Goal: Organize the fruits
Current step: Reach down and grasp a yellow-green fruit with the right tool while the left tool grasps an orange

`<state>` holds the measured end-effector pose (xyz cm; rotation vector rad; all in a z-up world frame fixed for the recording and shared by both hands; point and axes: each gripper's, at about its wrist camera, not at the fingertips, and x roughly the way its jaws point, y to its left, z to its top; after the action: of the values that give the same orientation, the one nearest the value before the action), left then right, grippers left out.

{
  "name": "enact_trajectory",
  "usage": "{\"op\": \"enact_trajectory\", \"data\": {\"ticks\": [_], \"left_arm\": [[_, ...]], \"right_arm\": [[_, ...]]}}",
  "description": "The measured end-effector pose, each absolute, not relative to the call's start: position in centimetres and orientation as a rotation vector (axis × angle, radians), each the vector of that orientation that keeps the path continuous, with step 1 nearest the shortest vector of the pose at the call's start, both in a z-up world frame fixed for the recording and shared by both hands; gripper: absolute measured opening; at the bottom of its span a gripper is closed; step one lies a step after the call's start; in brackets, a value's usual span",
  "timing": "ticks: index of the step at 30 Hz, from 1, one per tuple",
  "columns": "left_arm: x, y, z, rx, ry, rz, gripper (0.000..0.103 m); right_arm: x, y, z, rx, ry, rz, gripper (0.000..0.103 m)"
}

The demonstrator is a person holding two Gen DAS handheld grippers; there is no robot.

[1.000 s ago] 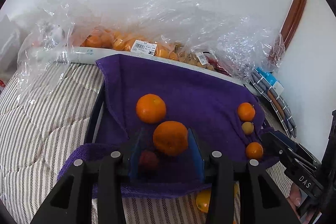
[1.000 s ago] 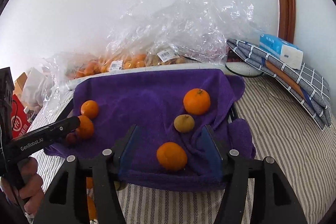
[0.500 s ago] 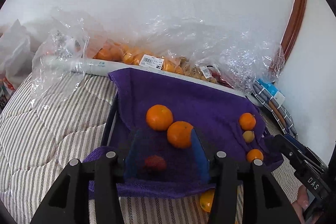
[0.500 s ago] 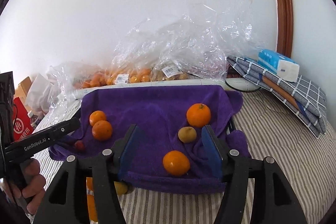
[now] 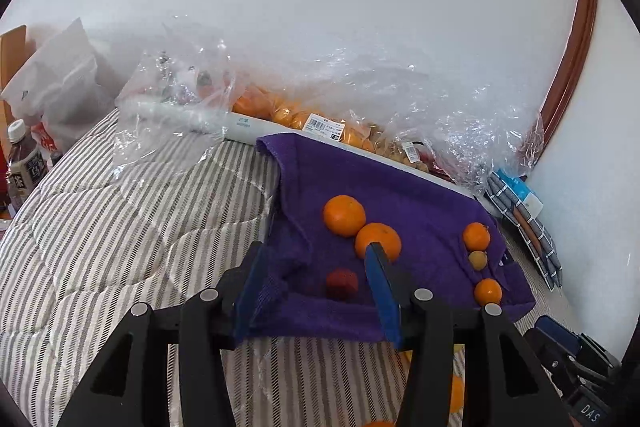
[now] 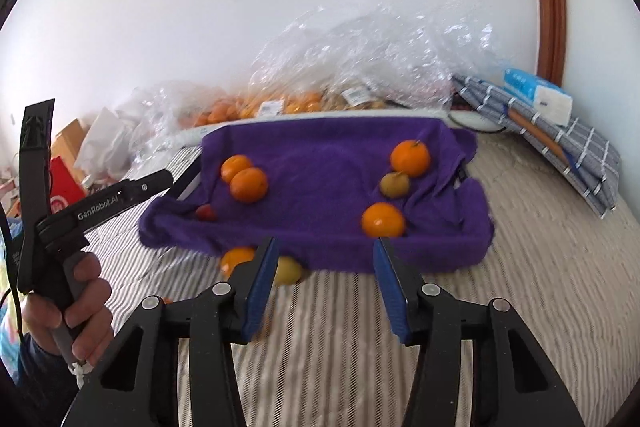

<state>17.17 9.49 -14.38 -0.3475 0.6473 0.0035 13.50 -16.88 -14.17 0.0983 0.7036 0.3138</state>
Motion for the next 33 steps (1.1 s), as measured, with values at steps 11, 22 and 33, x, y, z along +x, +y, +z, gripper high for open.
{"op": "enact_trajectory", "data": {"ticks": [11, 22, 33], "left_arm": [[13.7, 11.0, -15.3, -0.34, 0.7, -0.002, 0.049], [13.9, 10.5, -15.4, -0.342, 0.731, -0.036, 0.049], [13.2, 8.9, -16.3, -0.385, 0.82, -0.267, 0.049]], "right_arm": [[16.0, -13.4, -17.7, 0.042, 0.836, 0.359, 0.032], [17.8, -12.1, -19.1, 0.037, 0.909, 0.413, 0.028], [14.7, -16.8, -18.1, 0.073, 0.831, 0.32, 0.028]]}}
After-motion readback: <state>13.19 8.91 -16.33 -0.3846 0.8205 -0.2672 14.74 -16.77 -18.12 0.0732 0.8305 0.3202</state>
